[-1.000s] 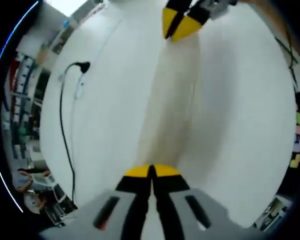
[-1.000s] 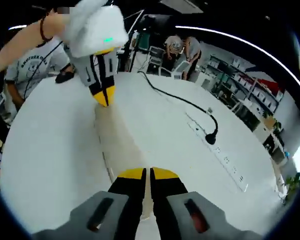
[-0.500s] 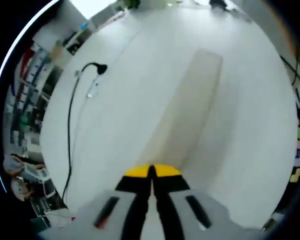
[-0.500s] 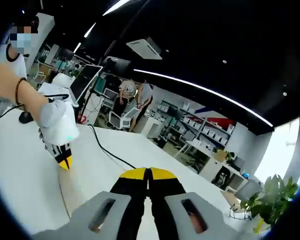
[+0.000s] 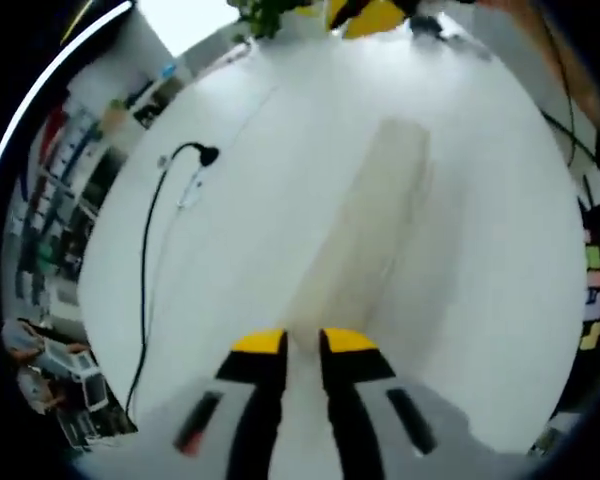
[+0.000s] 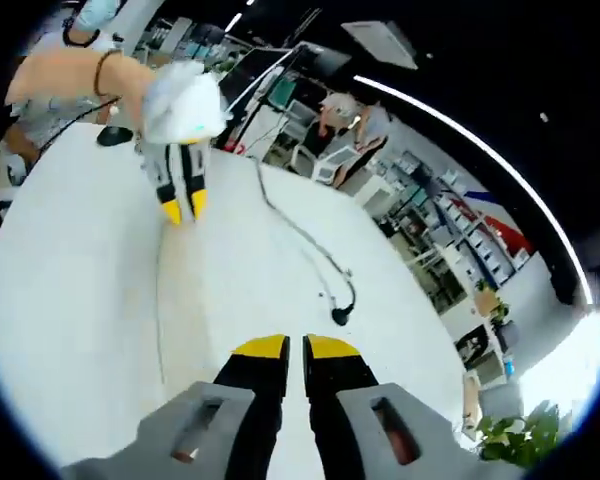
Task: Arrange the utensils inside the cutlery case until each visible utensil rests in its matching compartment.
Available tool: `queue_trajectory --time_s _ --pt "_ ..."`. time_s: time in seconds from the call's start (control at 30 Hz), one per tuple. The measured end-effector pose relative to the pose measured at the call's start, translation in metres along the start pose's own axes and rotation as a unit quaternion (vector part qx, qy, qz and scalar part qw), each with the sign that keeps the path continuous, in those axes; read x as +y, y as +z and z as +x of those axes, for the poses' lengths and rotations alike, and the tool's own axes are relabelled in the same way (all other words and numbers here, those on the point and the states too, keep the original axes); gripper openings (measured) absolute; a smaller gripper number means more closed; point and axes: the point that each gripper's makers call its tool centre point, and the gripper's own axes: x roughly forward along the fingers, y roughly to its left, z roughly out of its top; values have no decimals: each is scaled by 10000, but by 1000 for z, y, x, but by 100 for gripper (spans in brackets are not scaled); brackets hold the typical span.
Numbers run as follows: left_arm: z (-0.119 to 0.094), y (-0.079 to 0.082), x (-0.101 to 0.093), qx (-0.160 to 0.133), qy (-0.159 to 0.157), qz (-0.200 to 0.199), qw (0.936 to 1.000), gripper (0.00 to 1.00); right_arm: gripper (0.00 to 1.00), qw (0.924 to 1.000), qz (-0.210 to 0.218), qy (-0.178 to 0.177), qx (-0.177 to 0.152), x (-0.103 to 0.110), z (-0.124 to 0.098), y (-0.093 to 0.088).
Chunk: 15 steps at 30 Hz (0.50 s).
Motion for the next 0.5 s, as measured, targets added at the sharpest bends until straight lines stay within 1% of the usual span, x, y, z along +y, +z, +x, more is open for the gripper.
queue_trajectory --time_s 0.07,0.1,0.13,0.2,0.23,0.27,0.3,0.37,0.4,0.43,0.47,0.5 --pt "-1 -3 -1 126 -109 -12 9999 13 12 9992 64 391 40 15 12 -3" --pt "-2 -6 -3 211 -199 -99 9995 13 14 9986 51 527 39 21 17 -2" --pt "-2 -11 -6 329 -283 -276 9987 13 14 9978 24 656 59 27 22 -2" --pt "-2 -21 -6 524 -360 -775 9950 13 15 9971 -3 766 29 34 30 3" --pt "-1 -24 -4 472 -371 -954 9936 13 16 9967 2 811 -22 37 32 7" --pt "-1 -24 -2 316 -394 -1109 9926 13 16 9958 -18 904 -156 43 36 15" --pt "0 -22 1 28 -458 -1401 9891 13 16 9954 -24 936 -198 45 38 19" --pt "-1 -22 4 -289 -479 -1749 9830 12 17 9945 -94 1002 -276 52 42 28" --pt "0 -20 2 -494 -567 -1885 9792 12 18 9939 -140 1049 -311 56 44 32" --pt "1 -18 1 -680 -656 -2137 9723 12 19 9927 -168 1129 -389 61 48 38" --pt "3 -18 0 -852 -748 -2431 9633 13 19 9914 -176 1200 -487 65 51 43" --pt "4 -17 1 -1024 -826 -2727 9531 13 19 9900 -90 1256 -639 68 54 49"
